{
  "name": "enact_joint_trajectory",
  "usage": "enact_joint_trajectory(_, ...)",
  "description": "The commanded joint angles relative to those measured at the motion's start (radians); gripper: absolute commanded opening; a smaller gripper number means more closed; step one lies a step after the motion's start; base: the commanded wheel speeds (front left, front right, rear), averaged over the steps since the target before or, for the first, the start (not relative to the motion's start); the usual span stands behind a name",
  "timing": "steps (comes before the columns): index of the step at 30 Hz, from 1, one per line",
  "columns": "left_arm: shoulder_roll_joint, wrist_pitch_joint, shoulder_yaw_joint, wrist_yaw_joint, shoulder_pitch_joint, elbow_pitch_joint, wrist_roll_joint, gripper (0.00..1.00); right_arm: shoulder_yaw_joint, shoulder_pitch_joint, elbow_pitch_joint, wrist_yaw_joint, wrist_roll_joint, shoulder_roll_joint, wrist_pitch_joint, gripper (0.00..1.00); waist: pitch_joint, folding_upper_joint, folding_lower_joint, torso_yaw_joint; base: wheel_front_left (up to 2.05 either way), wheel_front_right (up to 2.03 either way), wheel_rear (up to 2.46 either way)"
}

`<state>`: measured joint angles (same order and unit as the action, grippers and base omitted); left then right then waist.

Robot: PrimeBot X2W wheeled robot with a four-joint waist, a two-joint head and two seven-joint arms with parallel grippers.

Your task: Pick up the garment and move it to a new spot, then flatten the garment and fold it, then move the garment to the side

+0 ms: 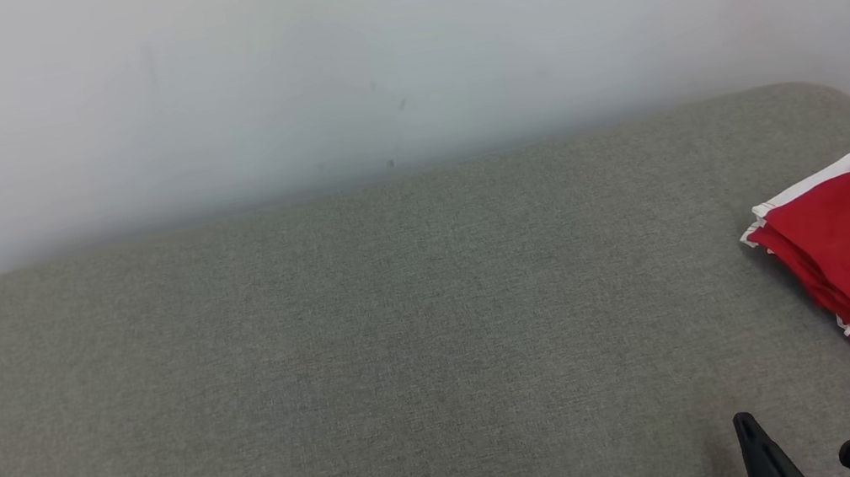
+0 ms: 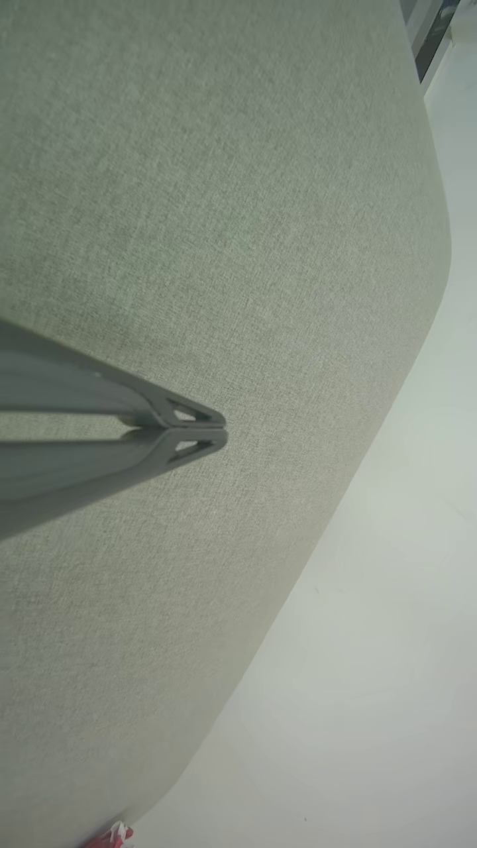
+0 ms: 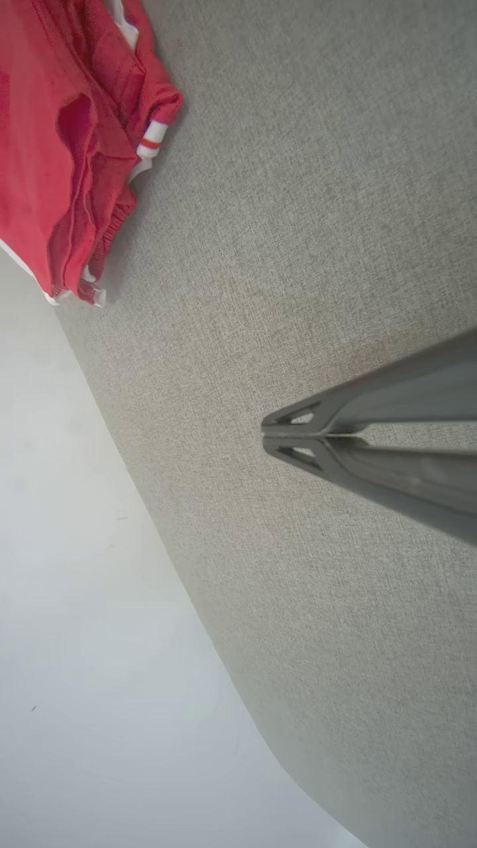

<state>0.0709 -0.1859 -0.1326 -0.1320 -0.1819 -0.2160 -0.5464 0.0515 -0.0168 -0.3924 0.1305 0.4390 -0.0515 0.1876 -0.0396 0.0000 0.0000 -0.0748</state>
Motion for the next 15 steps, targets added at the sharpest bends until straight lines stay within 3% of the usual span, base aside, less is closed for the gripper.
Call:
enact_joint_trajectory(1,0.004,0.007,-0.001,0.0,0.028,0.012,-0.035,0.0,-0.008,0.028,0.021,0.0,0.04,-0.002,-0.007,0.0,0.001,0.0,0.0,0.001,0.0,0.0,0.0)
enact_joint_trajectory(15,-0.001,0.064,0.003,0.001,0.081,0.005,-0.238,0.0,-0.037,0.048,0.047,0.0,0.264,-0.003,-0.064,0.0,0.006,0.0,0.0,0.01,0.0,0.0,0.0)
